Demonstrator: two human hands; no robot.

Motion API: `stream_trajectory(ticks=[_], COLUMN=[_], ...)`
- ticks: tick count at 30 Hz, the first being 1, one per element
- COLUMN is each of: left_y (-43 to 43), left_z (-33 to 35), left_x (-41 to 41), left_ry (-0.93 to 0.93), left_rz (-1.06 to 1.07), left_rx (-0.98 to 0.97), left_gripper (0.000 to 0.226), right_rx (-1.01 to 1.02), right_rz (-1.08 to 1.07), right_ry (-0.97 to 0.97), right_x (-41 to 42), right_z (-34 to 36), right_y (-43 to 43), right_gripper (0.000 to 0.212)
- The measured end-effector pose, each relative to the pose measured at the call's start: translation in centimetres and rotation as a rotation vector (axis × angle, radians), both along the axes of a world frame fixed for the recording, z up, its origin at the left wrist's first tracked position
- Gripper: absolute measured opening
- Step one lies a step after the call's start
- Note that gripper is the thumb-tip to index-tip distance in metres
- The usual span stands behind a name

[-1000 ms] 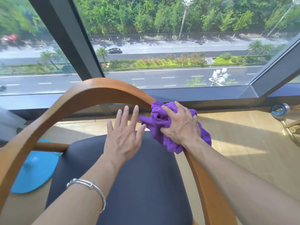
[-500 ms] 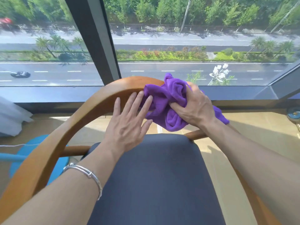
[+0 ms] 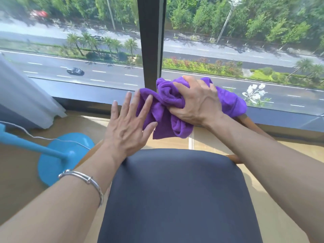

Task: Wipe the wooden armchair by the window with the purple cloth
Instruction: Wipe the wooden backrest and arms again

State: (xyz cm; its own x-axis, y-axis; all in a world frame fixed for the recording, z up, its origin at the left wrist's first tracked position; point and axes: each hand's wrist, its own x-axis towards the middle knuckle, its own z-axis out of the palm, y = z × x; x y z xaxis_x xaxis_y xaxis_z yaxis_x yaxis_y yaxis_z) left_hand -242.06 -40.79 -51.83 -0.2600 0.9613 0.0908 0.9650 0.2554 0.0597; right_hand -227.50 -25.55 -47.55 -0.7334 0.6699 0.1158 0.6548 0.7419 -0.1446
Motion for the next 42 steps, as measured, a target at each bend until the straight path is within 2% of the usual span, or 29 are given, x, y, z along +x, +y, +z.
stream_trajectory(ticks=[7,11,15,25,33,42], left_y=[-6.3,-10.7,-14.1,-22.4,-29.5,-36.1], left_z=[-1.7,-2.7,-2.7,-2.8,-2.2,-1.5], left_x=[-1.7,-1.7,-1.1,2.6,3.7,3.8], left_ry=[-0.084,-0.133,-0.18,-0.266,-0.319,-0.295], left_rz=[0.17,0.258,0.379,0.542,0.561,0.512], left_rx=[-0.061,-0.12,-0.127,-0.111,-0.149,-0.114], left_gripper=[0.071,0.071,0.071,0.07,0.072,0.068], right_rx=[0.09,0.064,0.056,-0.187,-0.19,-0.163], right_rz=[0.149,0.219,0.261,0.33,0.457,0.454], right_ry=[-0.091,-0.123,-0.053,-0.008,-0.036,-0.086], right_x=[-4.0,-6.2,-7.5,-8.0,-9.3,-9.3], right_z=[-1.5,-3.1,-4.4,-5.0,-4.3,-3.9], right_y=[-3.6,-7.1,-9.5,-17.1,-24.3,-30.3], right_gripper=[0.063,0.065,0.065,0.081,0.072,0.055])
